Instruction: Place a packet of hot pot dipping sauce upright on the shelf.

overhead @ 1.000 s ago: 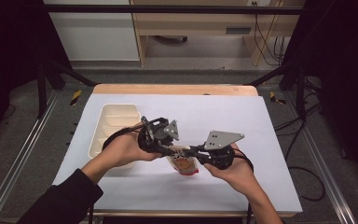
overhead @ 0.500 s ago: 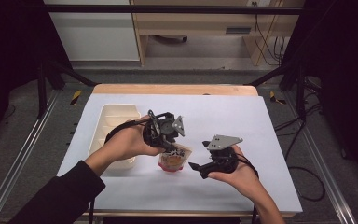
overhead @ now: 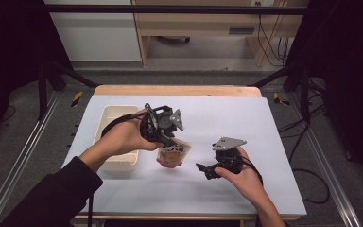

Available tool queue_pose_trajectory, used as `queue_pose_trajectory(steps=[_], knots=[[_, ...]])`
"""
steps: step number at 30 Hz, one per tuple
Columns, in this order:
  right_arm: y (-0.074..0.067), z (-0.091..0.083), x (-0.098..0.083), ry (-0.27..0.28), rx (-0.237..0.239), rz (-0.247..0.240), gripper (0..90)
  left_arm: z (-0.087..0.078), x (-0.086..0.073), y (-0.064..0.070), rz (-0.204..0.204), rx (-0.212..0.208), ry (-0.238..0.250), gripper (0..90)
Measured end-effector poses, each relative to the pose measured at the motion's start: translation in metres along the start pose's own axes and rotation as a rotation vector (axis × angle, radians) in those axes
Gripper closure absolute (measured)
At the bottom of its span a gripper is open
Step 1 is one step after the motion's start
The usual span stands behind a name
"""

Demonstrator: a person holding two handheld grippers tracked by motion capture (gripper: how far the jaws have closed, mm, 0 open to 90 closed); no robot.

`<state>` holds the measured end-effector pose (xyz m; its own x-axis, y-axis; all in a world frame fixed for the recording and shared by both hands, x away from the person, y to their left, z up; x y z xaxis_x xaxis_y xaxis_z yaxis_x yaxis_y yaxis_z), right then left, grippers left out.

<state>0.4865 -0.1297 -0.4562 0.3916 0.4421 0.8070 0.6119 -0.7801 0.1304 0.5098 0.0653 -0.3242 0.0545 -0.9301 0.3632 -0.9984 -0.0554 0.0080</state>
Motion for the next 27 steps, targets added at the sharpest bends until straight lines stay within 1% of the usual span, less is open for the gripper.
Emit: queue_pose_trajectory(steps=[5, 6, 8, 9, 12, 13, 14, 15, 16, 17, 18, 20, 21, 22, 23, 24, 25, 26, 27], knots=[[-0.004, 0.000, -0.003, -0.010, -0.003, -0.012, 5.4, -0.007, -0.003, -0.001, -0.008, 0.008, -0.010, 73.1], [-0.005, 0.001, -0.005, -0.017, -0.015, -0.022, 5.4, -0.010, -0.003, -0.002, 0.002, 0.014, -0.018, 73.1], [-0.004, 0.001, -0.005, -0.027, -0.037, -0.034, 5.5, -0.020, -0.004, -0.002, -0.003, 0.031, -0.015, 73.1], [-0.004, 0.001, -0.005, -0.027, -0.037, -0.034, 5.5, -0.020, -0.004, -0.002, -0.003, 0.031, -0.015, 73.1], [-0.002, 0.001, -0.005, -0.024, -0.059, -0.018, 5.5, -0.031, -0.007, -0.001, -0.014, 0.042, -0.009, 73.1], [-0.001, 0.001, -0.005, -0.023, -0.063, -0.014, 5.5, -0.038, -0.008, -0.001, -0.016, 0.053, -0.012, 73.1], [0.000, 0.000, -0.005, -0.023, -0.068, -0.010, 5.5, -0.041, -0.009, -0.001, -0.018, 0.057, -0.011, 73.1], [0.000, 0.000, -0.005, -0.023, -0.068, -0.010, 5.5, -0.041, -0.009, -0.001, -0.018, 0.057, -0.011, 73.1], [0.001, 0.000, -0.006, -0.018, -0.078, 0.001, 5.4, -0.048, -0.011, -0.002, -0.023, 0.064, -0.005, 73.1], [0.003, 0.000, -0.006, -0.018, -0.081, 0.001, 5.4, -0.048, -0.011, -0.002, -0.023, 0.064, -0.005, 73.1], [0.003, 0.000, -0.007, -0.022, -0.086, 0.007, 5.4, -0.054, -0.014, -0.003, -0.029, 0.069, 0.001, 73.0], [0.005, 0.000, -0.008, -0.022, -0.088, 0.009, 5.3, -0.059, -0.017, -0.004, -0.031, 0.074, -0.001, 73.1], [0.005, 0.000, -0.008, -0.022, -0.088, 0.009, 5.3, -0.059, -0.017, -0.004, -0.031, 0.074, -0.001, 73.1], [0.007, 0.001, -0.010, -0.028, -0.095, 0.013, 5.3, -0.064, -0.020, -0.005, -0.035, 0.079, -0.007, 73.1], [0.007, 0.002, -0.010, -0.032, -0.098, 0.016, 5.3, -0.064, -0.020, -0.005, -0.035, 0.079, -0.007, 73.1], [0.007, 0.002, -0.011, -0.036, -0.099, 0.016, 5.3, -0.069, -0.024, -0.006, -0.041, 0.089, -0.006, 73.1], [0.008, 0.002, -0.012, -0.040, -0.099, 0.013, 5.3, -0.069, -0.024, -0.006, -0.041, 0.089, -0.006, 73.1], [0.008, 0.002, -0.012, -0.041, -0.103, 0.011, 5.2, -0.073, -0.029, -0.008, -0.060, 0.103, 0.004, 73.1], [0.008, 0.002, -0.012, -0.041, -0.103, 0.011, 5.2, -0.073, -0.029, -0.008, -0.060, 0.103, 0.004, 73.1]])
Point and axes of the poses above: each handheld gripper's, and its own axes: z roughly forward along the jaws, x roughly out of its top, y roughly to its right, the point moved 4 cm from there along z, roughly forward along the jaws, and after that the axes turned 13 degrees about -x, right-handed, at the moved point
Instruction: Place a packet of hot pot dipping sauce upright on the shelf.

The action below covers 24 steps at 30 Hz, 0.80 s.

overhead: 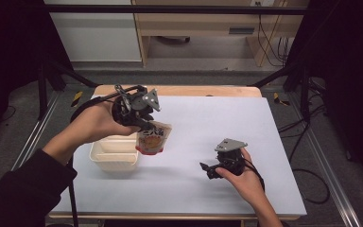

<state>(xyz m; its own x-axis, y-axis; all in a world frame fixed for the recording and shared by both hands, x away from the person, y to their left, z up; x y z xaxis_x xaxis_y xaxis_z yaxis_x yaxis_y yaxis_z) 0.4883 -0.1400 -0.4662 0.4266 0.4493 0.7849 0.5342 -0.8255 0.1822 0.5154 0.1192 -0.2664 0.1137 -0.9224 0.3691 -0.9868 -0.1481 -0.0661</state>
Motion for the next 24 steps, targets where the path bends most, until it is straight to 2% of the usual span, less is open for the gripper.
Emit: queue_pose_trajectory(steps=[4, 11, 20, 24], knots=[[0.000, 0.000, 0.000, -0.003, -0.012, -0.001, 5.0, -0.008, -0.014, -0.004, -0.024, 0.020, -0.004, 73.1], [0.003, -0.005, -0.008, -0.016, -0.031, -0.004, 5.0, -0.019, -0.027, -0.009, -0.048, 0.041, 0.005, 73.1], [0.012, -0.006, -0.012, -0.020, -0.073, 0.031, 4.9, -0.028, -0.040, -0.014, -0.067, 0.057, 0.007, 73.1], [0.012, -0.006, -0.013, -0.022, -0.075, 0.032, 4.9, -0.033, -0.047, -0.016, -0.079, 0.066, 0.011, 73.1]])
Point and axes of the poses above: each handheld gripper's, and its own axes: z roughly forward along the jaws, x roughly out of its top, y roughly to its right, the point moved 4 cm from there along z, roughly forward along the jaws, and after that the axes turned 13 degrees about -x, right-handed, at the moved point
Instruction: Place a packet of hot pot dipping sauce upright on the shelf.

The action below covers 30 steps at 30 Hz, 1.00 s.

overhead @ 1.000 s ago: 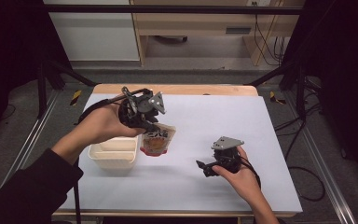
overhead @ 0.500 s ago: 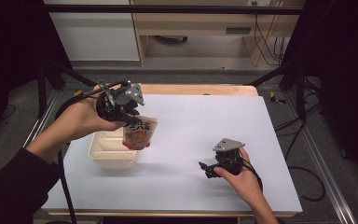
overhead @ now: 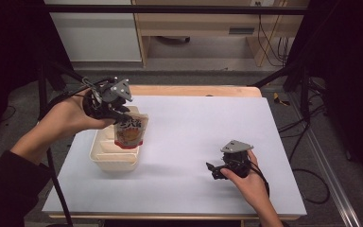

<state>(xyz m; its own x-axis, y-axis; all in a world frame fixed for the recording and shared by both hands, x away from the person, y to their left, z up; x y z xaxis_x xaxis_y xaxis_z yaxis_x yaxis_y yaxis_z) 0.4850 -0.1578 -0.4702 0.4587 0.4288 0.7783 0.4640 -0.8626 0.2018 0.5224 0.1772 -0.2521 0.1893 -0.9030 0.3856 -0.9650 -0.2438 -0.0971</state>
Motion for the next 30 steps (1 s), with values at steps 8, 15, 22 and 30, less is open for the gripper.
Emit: queue_pose_trajectory(steps=[8, 15, 22, 30], knots=[[0.001, 0.000, 0.000, -0.005, -0.008, 0.003, 4.9, -0.004, -0.014, -0.006, -0.027, 0.010, -0.006, 73.1], [0.001, 0.000, 0.000, -0.006, -0.010, 0.009, 4.9, -0.007, -0.023, -0.011, -0.038, 0.018, -0.011, 73.1], [0.001, 0.000, 0.000, -0.008, -0.012, 0.008, 4.9, -0.008, -0.034, -0.014, -0.053, 0.025, -0.016, 73.1], [0.001, 0.000, -0.001, -0.010, -0.012, 0.006, 4.9, -0.005, -0.040, -0.015, -0.058, 0.022, -0.023, 73.1]])
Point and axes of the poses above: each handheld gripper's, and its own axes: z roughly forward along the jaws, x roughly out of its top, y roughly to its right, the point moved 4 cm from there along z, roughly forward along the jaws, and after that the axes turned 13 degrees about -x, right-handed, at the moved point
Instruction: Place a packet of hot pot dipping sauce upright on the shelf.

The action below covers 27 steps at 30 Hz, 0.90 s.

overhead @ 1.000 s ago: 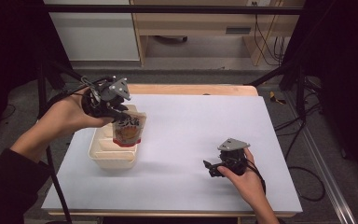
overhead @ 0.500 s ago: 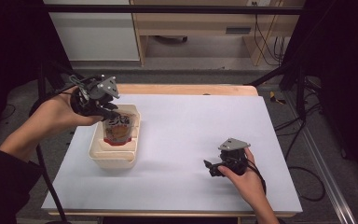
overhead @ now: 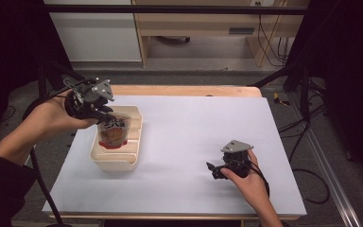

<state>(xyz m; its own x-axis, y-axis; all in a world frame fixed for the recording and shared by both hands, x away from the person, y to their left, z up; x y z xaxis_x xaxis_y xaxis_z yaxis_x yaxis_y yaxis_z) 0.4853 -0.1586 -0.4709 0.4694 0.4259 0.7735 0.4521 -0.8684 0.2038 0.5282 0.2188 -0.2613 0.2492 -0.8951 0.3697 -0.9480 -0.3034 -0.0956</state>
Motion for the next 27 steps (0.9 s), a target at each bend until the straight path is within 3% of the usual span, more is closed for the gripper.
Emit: queue_pose_trajectory(steps=[27], knots=[[-0.0005, 0.0018, -0.0019, -0.014, 0.002, -0.004, 4.9, 0.0101, -0.0083, -0.0008, 0.007, -0.019, 0.000, 73.1]])
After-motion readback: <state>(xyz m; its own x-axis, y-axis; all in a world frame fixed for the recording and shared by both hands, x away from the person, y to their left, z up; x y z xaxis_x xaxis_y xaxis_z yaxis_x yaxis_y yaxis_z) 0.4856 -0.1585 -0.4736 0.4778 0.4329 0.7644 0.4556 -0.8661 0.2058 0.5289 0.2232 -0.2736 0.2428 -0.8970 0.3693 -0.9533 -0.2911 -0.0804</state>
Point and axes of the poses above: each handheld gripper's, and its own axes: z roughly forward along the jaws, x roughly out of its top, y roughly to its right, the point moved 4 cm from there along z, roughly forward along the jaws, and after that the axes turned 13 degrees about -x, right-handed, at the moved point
